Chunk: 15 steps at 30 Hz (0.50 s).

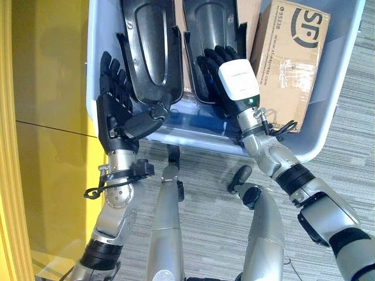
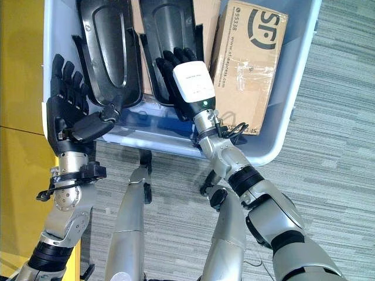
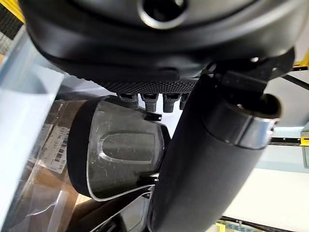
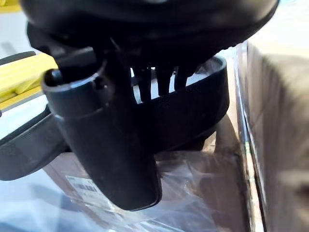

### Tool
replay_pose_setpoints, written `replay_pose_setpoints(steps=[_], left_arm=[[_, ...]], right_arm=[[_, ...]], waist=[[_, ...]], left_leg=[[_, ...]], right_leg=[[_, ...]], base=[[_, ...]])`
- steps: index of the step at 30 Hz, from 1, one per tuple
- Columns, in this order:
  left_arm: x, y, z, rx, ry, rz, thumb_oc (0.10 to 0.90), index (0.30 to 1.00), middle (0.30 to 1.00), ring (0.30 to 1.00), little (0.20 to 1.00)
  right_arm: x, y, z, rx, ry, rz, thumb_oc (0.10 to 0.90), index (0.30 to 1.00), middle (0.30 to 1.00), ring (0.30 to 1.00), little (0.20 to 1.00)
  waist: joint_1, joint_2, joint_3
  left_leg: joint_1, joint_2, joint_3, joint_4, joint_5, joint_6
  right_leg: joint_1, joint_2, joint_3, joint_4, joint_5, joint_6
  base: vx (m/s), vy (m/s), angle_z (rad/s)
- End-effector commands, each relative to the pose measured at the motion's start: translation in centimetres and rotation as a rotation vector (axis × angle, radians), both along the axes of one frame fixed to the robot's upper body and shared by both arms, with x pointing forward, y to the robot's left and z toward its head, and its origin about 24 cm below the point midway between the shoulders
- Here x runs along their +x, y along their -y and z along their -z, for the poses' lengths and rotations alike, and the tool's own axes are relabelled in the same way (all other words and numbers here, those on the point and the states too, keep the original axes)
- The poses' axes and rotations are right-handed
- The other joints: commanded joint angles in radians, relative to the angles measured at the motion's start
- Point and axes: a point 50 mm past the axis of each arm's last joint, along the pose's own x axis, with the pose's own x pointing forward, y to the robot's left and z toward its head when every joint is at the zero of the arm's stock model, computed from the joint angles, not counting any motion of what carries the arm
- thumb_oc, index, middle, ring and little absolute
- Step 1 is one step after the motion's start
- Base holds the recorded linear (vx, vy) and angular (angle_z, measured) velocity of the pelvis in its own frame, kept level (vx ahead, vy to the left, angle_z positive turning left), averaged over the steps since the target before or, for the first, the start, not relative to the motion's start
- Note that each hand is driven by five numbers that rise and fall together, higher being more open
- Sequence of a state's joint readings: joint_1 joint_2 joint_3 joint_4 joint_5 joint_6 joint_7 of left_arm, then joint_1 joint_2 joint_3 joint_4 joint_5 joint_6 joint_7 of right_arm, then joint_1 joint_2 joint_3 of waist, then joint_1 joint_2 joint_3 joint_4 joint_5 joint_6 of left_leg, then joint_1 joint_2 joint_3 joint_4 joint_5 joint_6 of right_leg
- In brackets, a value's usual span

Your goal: Move parts from the plastic box to the shelf.

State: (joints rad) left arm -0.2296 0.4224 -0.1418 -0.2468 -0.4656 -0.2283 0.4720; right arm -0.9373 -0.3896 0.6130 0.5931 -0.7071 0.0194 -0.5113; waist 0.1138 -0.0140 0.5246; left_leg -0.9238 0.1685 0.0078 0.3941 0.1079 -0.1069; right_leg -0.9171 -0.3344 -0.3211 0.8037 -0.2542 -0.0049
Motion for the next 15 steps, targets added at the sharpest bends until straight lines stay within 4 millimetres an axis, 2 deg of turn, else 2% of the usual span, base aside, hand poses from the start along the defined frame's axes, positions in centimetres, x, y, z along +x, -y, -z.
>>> replay_pose_setpoints(steps=[1,6,7,12,15], left_arm=[[-2.1,0.8,-3.7,-0.023,0.244,0.041,0.9,1.0,1.0,1.0,1.0],[-1.8,1.0,-3.4,-0.015,0.223,0.056,0.9,1.0,1.0,1.0,1.0],[-1.7,0.9,-3.4,-0.011,0.221,0.057,0.9,1.0,1.0,1.0,1.0],[-1.6,0.7,-3.0,0.004,0.199,0.053,0.9,1.0,1.0,1.0,1.0],[-1.7,0.5,-2.6,0.009,0.18,0.048,0.9,1.0,1.0,1.0,1.0]], right_arm=[[-0.1,4.1,8.8,-0.014,-0.407,0.204,0.4,0.3,0.3,0.3,0.3],[-1.2,4.1,9.7,0.022,-0.41,0.179,0.4,0.3,0.3,0.3,0.3],[-1.5,4.0,9.3,0.048,-0.386,0.159,0.4,0.3,0.3,0.3,0.3],[-2.8,3.9,8.2,0.12,-0.32,0.098,0.4,0.3,0.3,0.3,0.3],[-3.4,4.0,7.3,0.148,-0.279,0.064,0.4,0.3,0.3,0.3,0.3]], waist=[[0.005,0.074,-0.005],[-0.002,0.068,-0.005],[-0.002,0.063,-0.005],[-0.01,0.049,-0.006],[-0.015,0.043,-0.025]], left_leg=[[0.028,-0.022,0.059,0.074,-0.145,0.006],[0.167,-0.029,0.058,-0.054,-0.09,-0.007],[0.22,-0.03,0.066,-0.109,-0.048,0.002],[0.399,-0.028,0.078,-0.212,-0.019,-0.001],[0.457,-0.025,0.085,-0.248,-0.01,-0.003]], right_leg=[[0.189,0.036,0.075,-0.196,0.021,0.131],[0.335,0.055,0.046,-0.322,0.066,0.145],[0.39,0.065,0.029,-0.382,0.106,0.144],[0.565,0.078,0.018,-0.505,0.144,0.157],[0.619,0.08,0.016,-0.545,0.154,0.161]], base=[[0.0,0.0,0.0],[-0.01,-0.001,0.0],[-0.02,-0.008,0.04],[0.04,-0.015,0.0],[0.06,-0.005,-0.04]])
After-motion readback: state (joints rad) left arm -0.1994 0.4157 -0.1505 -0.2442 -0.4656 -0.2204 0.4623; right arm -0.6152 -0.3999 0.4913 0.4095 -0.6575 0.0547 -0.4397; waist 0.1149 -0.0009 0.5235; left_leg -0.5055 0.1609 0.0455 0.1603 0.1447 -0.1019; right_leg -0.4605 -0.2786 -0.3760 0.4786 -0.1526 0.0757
